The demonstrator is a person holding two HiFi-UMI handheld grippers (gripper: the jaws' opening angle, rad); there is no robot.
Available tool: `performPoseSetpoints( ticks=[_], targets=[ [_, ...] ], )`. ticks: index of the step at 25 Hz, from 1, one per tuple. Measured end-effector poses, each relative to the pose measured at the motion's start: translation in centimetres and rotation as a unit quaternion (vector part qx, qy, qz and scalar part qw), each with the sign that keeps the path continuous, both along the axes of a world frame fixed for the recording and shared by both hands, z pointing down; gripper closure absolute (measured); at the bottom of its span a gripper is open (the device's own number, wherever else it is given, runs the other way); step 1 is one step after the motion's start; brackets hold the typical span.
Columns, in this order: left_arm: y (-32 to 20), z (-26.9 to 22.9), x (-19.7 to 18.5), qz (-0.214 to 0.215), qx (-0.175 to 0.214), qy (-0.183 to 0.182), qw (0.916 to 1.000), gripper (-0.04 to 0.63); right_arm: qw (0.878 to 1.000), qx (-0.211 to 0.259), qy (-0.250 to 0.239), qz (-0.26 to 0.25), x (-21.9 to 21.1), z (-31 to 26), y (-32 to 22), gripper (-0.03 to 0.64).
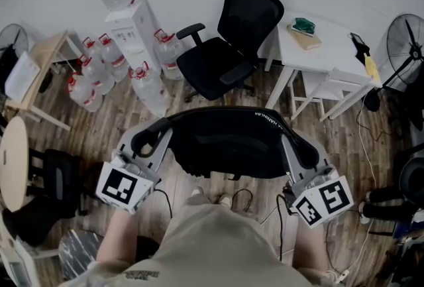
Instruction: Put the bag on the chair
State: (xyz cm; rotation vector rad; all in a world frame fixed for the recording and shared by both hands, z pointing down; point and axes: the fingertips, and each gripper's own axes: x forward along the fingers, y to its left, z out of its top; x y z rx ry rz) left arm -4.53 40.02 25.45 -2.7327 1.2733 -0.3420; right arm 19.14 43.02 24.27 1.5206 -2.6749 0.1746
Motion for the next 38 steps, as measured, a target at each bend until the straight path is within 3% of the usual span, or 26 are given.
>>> performPoseSetpoints(
  ticks=[11, 20, 30, 38],
  targets=[
    [0.3, 0.8, 2.6, 0.002, 0.012, 0.005, 0.9999, 0.529, 1.000, 0.009, -0.004, 0.002, 2.6, 0.8, 0.1, 0.557],
    [-2.7, 2.7, 2.9, 0.001, 0.023, 0.004, 0.9997, 0.529, 1.000, 0.019, -0.013, 0.005, 2.9, 2.6, -2.8, 0.557],
    [-9.8, 4.5, 1.8, -0.004, 0.003, 0.001, 1.0000, 0.529, 1.000, 0.000, -0.012, -0.001, 1.8, 4.3, -10.3, 0.557],
    [-19.4, 5.3, 0.2, 0.002, -0.016, 0.001, 0.9999, 0.529, 1.000, -0.019, -0.010, 0.000, 0.1, 4.7, -20.4, 0.557]
  ],
)
